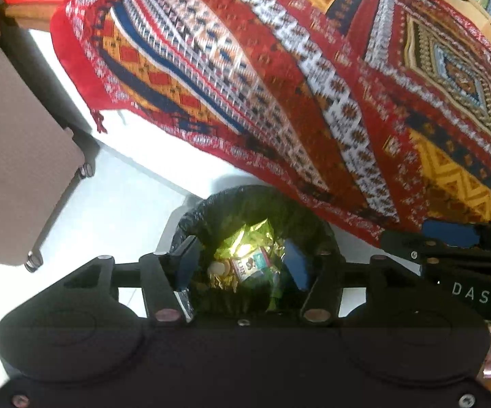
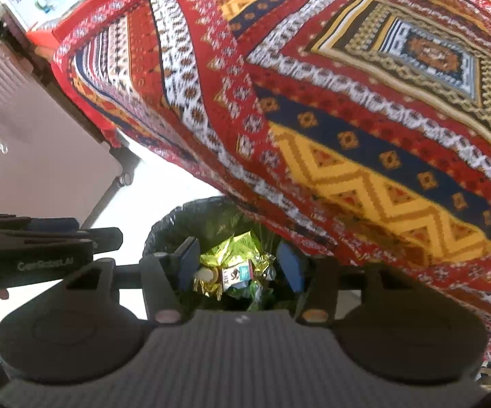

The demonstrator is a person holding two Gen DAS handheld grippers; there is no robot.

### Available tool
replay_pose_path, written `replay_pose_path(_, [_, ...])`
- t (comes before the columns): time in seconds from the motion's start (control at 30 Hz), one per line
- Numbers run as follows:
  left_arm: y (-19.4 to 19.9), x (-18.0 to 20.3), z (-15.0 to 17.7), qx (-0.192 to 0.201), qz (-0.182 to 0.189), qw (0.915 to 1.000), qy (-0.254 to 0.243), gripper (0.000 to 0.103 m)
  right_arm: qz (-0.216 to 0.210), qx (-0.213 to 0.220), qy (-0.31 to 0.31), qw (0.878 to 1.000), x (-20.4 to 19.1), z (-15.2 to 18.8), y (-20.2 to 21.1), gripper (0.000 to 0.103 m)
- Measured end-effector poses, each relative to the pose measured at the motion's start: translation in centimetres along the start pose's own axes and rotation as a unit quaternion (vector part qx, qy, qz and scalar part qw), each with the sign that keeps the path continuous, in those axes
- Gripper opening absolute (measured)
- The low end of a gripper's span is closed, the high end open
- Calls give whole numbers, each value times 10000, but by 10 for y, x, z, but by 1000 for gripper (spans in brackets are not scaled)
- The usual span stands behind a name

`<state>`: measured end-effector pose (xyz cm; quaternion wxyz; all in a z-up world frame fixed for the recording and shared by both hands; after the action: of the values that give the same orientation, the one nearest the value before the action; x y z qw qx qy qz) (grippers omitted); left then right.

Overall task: Collect trash
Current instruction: 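Move both open tools back over the rug toward the Sanita pack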

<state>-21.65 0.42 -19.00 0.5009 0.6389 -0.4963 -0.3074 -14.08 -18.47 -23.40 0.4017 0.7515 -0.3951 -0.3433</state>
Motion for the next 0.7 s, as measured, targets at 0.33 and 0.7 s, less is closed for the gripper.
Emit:
replay_pose_path(0.33, [53, 20, -45, 576, 37, 9980, -243, 72, 23, 638, -210, 9977, 11, -37, 51, 70])
replay_pose_path(0.7, [104, 52, -120, 1250, 142, 9910, -448, 80, 185, 1372, -481, 9892, 40, -101, 102, 73])
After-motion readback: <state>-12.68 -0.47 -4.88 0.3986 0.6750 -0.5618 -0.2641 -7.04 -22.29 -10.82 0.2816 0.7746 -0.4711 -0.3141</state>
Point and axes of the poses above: each gripper's, at about its wrist camera, not at the fingertips, and y roughly against the way its jaws point, x to its right, z to its underside, the point moved 1 cm from there along -y, roughly the way its jaws point
